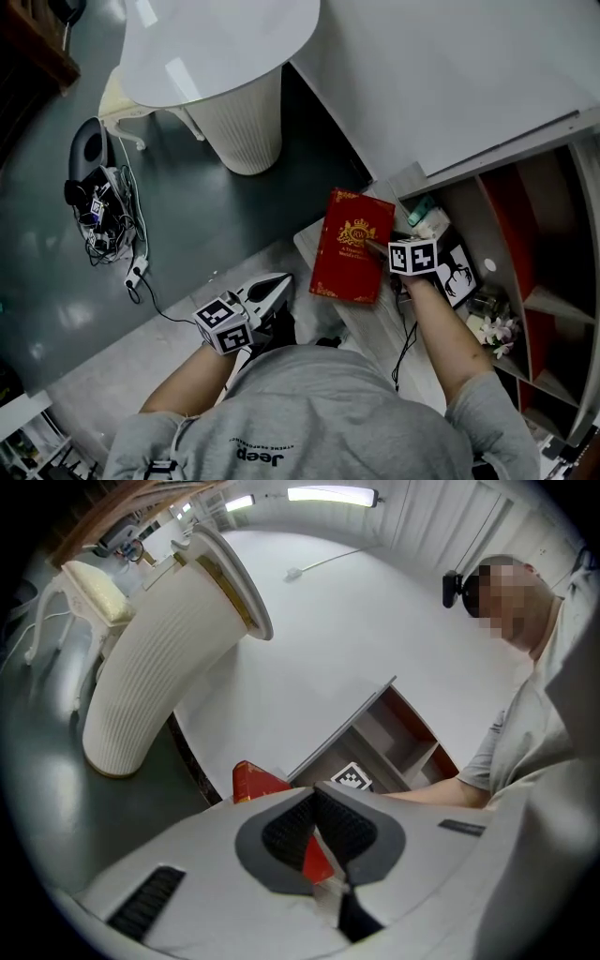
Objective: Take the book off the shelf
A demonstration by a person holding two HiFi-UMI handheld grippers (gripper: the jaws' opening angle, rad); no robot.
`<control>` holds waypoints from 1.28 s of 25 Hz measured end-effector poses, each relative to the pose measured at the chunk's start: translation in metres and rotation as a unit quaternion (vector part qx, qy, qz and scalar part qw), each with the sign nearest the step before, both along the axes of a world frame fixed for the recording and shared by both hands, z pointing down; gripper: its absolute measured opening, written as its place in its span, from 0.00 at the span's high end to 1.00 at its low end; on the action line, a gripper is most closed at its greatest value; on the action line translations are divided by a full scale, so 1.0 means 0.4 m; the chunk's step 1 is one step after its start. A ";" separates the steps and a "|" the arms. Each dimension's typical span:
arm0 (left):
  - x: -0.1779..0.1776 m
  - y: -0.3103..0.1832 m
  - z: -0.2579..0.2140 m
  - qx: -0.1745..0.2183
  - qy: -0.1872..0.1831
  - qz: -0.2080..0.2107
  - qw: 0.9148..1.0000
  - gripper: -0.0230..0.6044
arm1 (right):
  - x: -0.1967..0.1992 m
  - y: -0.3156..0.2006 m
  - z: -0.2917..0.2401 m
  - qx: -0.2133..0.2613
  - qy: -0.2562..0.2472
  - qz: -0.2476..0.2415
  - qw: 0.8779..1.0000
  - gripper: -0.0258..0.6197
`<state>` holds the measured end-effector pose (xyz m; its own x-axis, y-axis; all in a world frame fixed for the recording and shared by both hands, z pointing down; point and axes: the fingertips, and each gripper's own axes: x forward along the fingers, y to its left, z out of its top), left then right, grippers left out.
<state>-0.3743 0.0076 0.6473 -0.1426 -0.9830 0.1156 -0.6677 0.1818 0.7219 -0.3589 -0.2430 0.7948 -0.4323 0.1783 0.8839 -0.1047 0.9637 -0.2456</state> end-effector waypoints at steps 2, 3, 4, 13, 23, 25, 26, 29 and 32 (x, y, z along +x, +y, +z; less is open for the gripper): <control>-0.009 -0.007 -0.018 0.005 -0.006 0.014 1.000 0.92 | 0.001 0.008 -0.023 -0.001 -0.011 -0.002 1.000 0.41; -0.014 -0.010 -0.027 0.007 -0.010 0.021 1.000 0.92 | 0.001 0.011 -0.037 0.000 -0.017 -0.002 1.000 0.41; -0.020 -0.012 -0.036 0.010 -0.014 0.028 0.999 0.92 | 0.000 0.013 -0.052 0.004 -0.023 -0.003 1.000 0.41; -0.067 -0.028 -0.138 0.038 -0.036 0.073 0.996 0.92 | 0.011 0.013 -0.210 0.022 -0.103 0.021 0.994 0.59; -0.088 -0.069 -0.274 0.072 -0.079 0.118 0.987 0.92 | 0.060 0.023 -0.425 0.006 -0.224 0.070 0.972 0.79; -0.077 -0.086 -0.309 0.081 -0.088 0.128 0.985 0.92 | 0.083 0.032 -0.462 0.006 -0.246 0.073 0.966 0.83; -0.069 -0.097 -0.328 0.086 -0.091 0.133 0.983 0.92 | 0.096 0.033 -0.481 0.009 -0.257 0.076 0.963 0.85; -0.040 -0.137 -0.385 0.099 -0.107 0.149 0.978 0.92 | 0.146 0.031 -0.531 0.004 -0.285 0.091 0.954 0.94; -0.006 -0.195 -0.437 0.110 -0.129 0.167 0.971 0.92 | 0.210 0.029 -0.566 0.007 -0.306 0.093 0.947 0.98</control>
<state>-0.3765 -0.0704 0.4723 0.1919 -0.9763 -0.1005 -0.8268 -0.2160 0.5193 -0.2749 -0.2313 0.5684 -0.8879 0.0392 0.4583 -0.1147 0.9460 -0.3031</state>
